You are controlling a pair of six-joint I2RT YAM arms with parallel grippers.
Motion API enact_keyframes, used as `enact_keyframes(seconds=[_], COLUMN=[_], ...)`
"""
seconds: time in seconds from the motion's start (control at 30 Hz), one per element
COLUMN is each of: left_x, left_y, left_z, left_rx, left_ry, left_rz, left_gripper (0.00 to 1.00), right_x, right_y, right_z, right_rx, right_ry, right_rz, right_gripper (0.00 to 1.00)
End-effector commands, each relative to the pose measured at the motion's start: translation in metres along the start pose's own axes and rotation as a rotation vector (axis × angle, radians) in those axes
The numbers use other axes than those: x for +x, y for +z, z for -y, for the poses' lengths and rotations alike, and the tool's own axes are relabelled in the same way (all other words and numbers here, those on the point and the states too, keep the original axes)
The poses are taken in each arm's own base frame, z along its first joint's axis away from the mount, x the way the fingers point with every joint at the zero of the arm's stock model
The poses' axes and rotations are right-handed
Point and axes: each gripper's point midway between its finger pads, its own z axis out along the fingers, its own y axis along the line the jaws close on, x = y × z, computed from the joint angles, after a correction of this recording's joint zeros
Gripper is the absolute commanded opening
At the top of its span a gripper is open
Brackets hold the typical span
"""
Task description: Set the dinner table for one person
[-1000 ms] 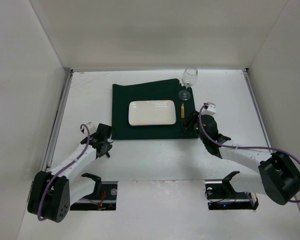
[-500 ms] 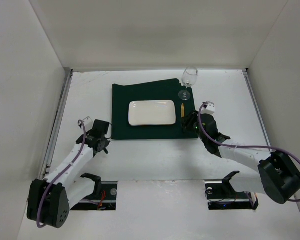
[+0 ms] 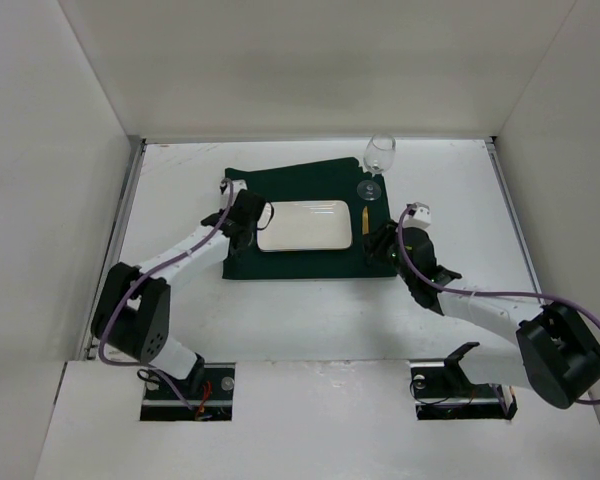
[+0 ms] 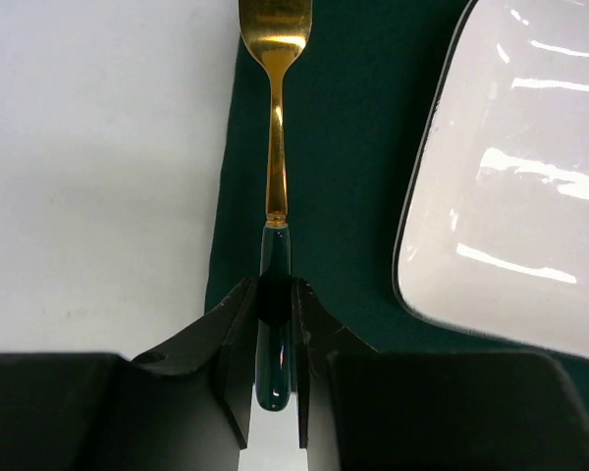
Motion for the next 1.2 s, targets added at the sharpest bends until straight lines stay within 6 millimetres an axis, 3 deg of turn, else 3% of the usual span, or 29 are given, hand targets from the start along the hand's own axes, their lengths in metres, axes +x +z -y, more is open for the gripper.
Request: enact_keyframes(seconds=[0.0, 0.5, 1.03, 1.17], left_x=[-0.031, 0.003, 0.011, 0.013], left_y=[0.004, 0.035, 0.051, 0.052], left_z=[0.008, 0.019, 0.021, 0.018], left_rx=[0.005, -0.026, -0.06, -0.077], left_ry=[0.06, 0.196, 0.234, 0.229], left_rz=[0.076, -0.032, -0.054, -0.053], left_gripper=[0.08, 0.08, 0.08, 0.14], right_x=[-0.019, -0.017, -0.016, -0.016], right_y=[0.002, 0.006, 0.006, 0.006], right_z=[-0.013, -0.009, -0.01, -0.01], right_rx=[-0.034, -0.017, -0.02, -0.019], right_ry=[0.014, 0.016, 0.012, 0.014], right_rz=[0.058, 0.053, 0.051, 0.052], right_gripper=[0.46, 0.46, 0.46, 0.46])
